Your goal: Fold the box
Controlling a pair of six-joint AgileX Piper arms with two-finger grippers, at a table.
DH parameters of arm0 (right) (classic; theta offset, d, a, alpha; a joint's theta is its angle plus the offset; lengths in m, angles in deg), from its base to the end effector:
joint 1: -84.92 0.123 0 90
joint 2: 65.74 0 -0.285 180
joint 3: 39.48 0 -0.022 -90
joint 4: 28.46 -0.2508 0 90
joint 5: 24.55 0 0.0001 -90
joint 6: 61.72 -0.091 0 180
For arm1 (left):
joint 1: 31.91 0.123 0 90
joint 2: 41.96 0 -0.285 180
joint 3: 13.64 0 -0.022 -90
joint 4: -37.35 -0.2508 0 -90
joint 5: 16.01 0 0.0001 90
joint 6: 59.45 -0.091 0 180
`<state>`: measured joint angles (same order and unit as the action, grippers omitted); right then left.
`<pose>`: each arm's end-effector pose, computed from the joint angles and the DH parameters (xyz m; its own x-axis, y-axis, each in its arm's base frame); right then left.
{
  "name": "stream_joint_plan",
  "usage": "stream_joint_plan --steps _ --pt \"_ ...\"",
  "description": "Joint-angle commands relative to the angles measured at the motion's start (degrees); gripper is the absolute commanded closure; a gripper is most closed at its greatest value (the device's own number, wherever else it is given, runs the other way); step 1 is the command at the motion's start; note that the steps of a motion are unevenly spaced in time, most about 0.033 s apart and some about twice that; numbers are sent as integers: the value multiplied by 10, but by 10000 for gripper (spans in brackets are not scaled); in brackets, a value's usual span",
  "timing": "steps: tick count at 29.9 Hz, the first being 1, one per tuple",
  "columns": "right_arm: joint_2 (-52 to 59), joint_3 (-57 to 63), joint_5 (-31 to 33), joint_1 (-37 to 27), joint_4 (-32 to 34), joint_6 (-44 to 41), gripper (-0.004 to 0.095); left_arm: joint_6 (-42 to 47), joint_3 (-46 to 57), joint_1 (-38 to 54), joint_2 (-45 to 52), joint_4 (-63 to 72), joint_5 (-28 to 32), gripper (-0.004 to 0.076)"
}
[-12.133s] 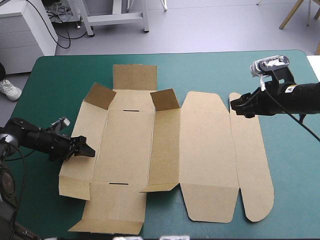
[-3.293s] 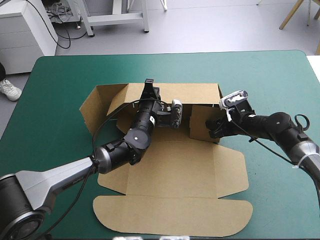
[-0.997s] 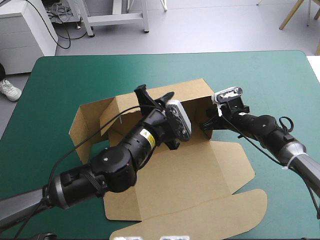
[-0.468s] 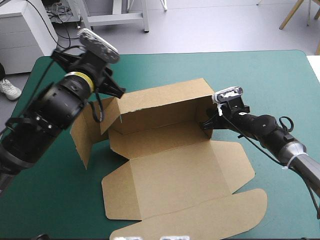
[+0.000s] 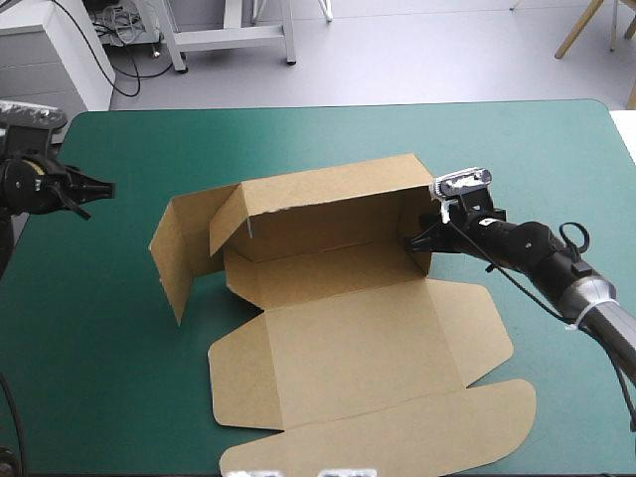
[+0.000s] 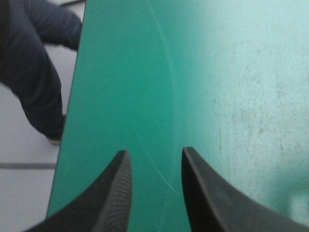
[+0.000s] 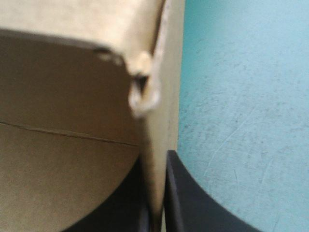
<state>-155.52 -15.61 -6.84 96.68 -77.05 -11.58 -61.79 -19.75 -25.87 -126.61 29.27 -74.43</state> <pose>0.2987 0.0835 0.2759 -0.5494 -0.1653 -0.8191 -0.4088 0.9081 0.0909 0.2741 0.0400 0.4123 -0.7404 0.0363 -0.6712 -0.1018 0.9810 0.1653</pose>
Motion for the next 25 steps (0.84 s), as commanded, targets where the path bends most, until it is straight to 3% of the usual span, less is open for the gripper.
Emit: stream_joint_plan --steps 1,7,13,20,25 --pt "24 -42 20 -27 22 -61 926 -12 52 62 17 74 66 472" --pt "24 -79 64 -47 64 -104 926 -51 127 79 17 163 123 472" --pt "24 -115 111 -47 149 -196 925 -70 143 79 17 180 129 472" --pt "24 -204 254 -47 268 -338 925 -72 143 79 17 184 132 472" --pt "23 -270 377 -47 327 -385 925 -96 143 79 17 207 132 472"
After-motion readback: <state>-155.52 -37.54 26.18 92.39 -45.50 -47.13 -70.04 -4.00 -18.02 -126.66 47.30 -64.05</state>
